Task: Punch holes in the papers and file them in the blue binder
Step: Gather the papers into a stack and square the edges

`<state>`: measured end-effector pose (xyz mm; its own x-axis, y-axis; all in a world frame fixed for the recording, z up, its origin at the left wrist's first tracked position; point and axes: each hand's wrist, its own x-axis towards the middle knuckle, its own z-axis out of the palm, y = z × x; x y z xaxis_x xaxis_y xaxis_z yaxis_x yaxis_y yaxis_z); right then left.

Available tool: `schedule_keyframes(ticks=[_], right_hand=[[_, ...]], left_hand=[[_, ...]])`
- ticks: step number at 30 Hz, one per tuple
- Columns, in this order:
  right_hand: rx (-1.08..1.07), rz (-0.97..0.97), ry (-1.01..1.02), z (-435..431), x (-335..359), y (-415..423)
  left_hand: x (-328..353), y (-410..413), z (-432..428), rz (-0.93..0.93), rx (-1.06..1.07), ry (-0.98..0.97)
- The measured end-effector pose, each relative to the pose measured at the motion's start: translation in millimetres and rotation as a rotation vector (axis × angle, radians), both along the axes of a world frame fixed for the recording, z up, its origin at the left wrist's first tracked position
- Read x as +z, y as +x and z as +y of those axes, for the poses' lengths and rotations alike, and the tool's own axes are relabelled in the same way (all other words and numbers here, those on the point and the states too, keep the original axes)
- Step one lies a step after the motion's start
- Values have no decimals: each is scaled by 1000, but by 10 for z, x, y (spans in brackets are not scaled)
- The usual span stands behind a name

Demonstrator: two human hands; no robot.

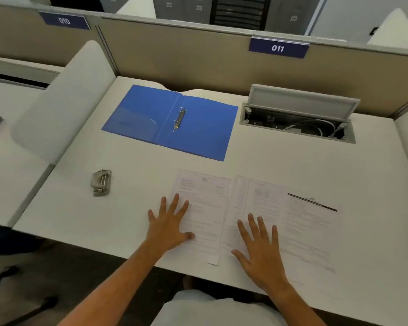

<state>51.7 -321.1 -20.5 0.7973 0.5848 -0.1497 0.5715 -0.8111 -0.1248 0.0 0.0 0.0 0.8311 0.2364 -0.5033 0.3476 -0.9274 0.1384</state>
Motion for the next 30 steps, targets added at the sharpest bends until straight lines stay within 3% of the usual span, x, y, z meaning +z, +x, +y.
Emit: schedule_keyframes(ticks=[4,14,30], right_hand=[[27,21,-37,225,21,-24],[-51,97,-88,413,-212,-202],[-233,35,261,415,-261,-138]], left_hand=[[35,32,57,97,-88,21],[-96,-7,109,67,-92,13],[-123,-69,287,28,-150,20]])
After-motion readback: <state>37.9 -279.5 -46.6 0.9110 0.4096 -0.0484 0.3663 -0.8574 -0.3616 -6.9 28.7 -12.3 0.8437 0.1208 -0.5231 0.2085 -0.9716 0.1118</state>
